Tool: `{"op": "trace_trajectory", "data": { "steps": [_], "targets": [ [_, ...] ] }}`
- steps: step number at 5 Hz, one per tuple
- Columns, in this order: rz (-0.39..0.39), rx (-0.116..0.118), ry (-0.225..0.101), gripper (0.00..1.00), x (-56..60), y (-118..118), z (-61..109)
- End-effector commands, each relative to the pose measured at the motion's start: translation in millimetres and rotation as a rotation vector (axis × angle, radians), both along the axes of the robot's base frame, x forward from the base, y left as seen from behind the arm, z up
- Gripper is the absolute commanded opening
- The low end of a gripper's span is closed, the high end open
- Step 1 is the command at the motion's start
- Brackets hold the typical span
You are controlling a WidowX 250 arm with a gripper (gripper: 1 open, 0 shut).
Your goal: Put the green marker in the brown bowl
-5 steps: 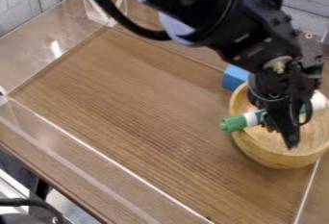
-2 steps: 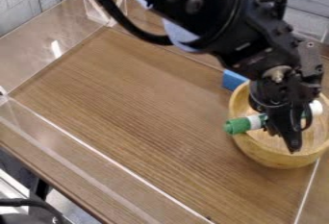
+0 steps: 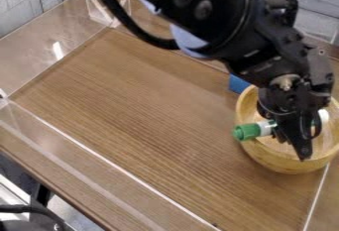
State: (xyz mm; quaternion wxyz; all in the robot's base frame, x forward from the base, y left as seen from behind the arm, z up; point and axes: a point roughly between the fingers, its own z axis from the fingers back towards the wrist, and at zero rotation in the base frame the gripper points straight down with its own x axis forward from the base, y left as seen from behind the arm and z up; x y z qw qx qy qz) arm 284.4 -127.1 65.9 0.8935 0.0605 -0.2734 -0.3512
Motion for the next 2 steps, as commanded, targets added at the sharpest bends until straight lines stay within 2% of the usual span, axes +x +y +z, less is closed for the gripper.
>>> {"op": "trace_trajectory", "data": {
  "steps": [1,2],
  "targets": [
    [-0.002,-0.022,-0.024,0.0,1.7,-6.8,6.1],
    [0.001,-0.027,-0.021,0.0,1.2,-7.6,5.2]
  ]
}}
